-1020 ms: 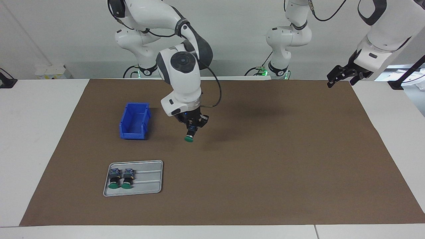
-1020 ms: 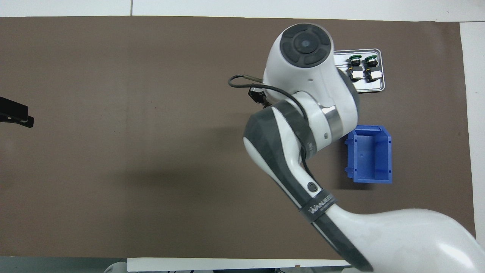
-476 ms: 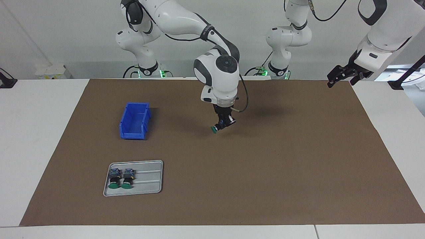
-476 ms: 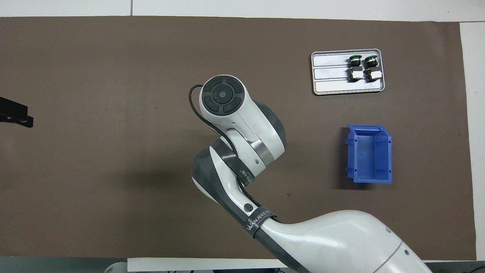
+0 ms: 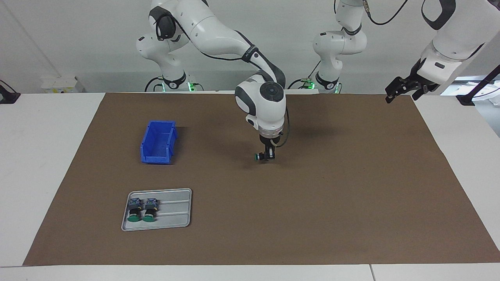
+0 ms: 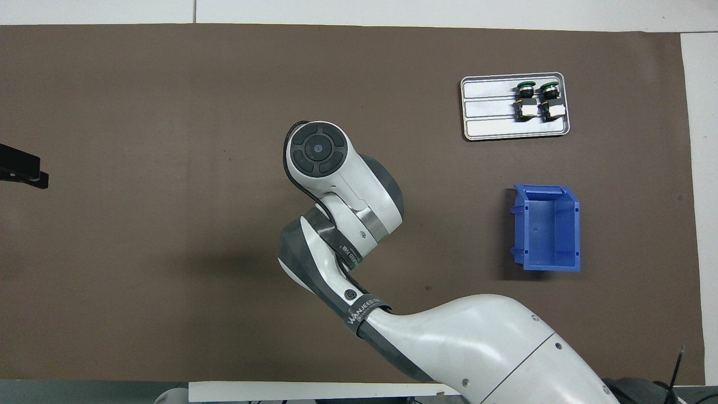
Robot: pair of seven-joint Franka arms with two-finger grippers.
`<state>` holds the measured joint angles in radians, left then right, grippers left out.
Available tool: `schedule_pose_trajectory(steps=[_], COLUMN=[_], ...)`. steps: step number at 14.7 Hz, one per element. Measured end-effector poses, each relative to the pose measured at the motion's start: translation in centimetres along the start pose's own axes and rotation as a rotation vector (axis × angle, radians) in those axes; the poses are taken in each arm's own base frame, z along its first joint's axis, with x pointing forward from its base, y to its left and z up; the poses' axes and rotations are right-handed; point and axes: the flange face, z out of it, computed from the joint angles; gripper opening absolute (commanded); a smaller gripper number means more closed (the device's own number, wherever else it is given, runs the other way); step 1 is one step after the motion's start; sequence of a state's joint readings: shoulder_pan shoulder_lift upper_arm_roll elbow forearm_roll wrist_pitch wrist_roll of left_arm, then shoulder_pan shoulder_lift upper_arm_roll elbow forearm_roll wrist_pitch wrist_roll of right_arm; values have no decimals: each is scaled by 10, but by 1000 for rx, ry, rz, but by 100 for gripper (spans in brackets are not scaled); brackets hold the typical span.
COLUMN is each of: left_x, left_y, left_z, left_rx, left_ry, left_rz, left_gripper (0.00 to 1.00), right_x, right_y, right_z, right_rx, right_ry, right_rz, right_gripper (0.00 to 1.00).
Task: Place and press button with both arms
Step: 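Carry the black button with the right gripper and set it mid-table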
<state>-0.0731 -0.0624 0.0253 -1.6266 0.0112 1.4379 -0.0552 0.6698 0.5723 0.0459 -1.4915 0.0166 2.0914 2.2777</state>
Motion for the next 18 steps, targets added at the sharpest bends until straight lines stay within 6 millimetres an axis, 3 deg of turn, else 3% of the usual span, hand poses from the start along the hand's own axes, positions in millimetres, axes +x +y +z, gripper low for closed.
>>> schedule_pose_trajectory(steps=[4,7,8,9,12,15,16,18], left_x=[0,0,0,0,0,0,0,0], left_y=[0,0,0,0,0,0,0,-1], left_z=[0,0,0,0,0,0,0,0], left_rx=[0,0,0,0,0,0,0,0], left_ry=[0,0,0,0,0,0,0,0], left_rz=[0,-1,-1,-1,-1,-1,-1,-6], left_gripper=[100,100,100,100,100,100,100,100], right_x=[-11,-11,-11,-11,-13,-3,10,54], right_y=[8,8,8,9,7,-11,-20,-41], right_z=[30,30,31,32,27,-15,-38,-89], right_rx=[-18,-18,-18,-17,-4,35,50,63], right_ry=[14,13,16,18,17,0,-6,0], right_rz=[10,10,8,4,-20,-101,-152,-238], right_gripper=[29,82,92,98,98,98,98,98])
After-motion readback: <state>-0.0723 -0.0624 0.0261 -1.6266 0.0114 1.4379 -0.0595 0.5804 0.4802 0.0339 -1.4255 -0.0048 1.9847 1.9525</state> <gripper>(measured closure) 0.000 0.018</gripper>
